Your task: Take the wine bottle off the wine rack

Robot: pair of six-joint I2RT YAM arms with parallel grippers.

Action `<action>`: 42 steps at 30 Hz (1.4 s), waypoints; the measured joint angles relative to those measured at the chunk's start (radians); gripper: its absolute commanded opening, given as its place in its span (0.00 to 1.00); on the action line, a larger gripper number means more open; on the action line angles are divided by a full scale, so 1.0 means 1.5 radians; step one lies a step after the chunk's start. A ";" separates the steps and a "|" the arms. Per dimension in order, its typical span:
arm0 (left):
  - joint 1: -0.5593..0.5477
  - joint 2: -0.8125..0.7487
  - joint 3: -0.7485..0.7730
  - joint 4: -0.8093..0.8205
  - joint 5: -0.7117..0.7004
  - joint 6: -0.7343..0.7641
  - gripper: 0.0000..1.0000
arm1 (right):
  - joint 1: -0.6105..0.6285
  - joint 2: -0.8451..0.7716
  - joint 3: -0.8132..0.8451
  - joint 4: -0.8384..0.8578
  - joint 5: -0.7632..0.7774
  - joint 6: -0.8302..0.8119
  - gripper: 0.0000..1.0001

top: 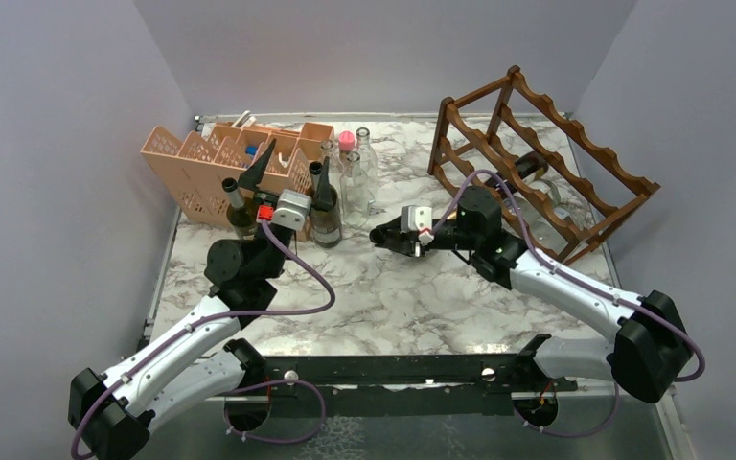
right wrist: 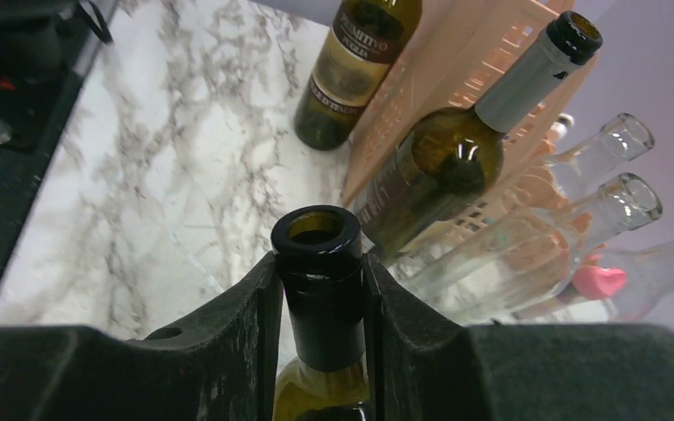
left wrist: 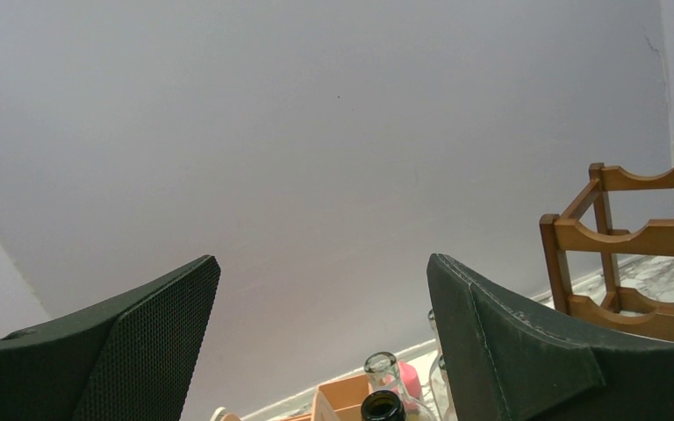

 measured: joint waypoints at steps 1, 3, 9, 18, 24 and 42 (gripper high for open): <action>0.002 0.000 -0.001 0.001 0.000 0.007 0.94 | 0.000 0.000 0.003 0.007 -0.008 0.024 0.01; 0.007 0.000 -0.005 0.004 0.000 0.012 0.94 | 0.000 0.002 0.009 0.019 -0.022 0.074 0.01; 0.021 0.002 -0.009 0.007 0.000 0.016 0.94 | 0.000 0.033 0.023 0.101 -0.036 0.236 0.01; 0.023 0.004 -0.009 0.008 0.000 0.014 0.94 | 0.000 0.122 0.044 0.271 -0.001 0.416 0.01; 0.023 0.005 -0.009 0.008 0.000 0.010 0.94 | 0.000 0.173 0.064 0.360 0.025 0.471 0.01; 0.023 0.000 -0.009 0.010 0.000 0.007 0.94 | 0.000 0.325 0.091 0.618 0.135 0.455 0.01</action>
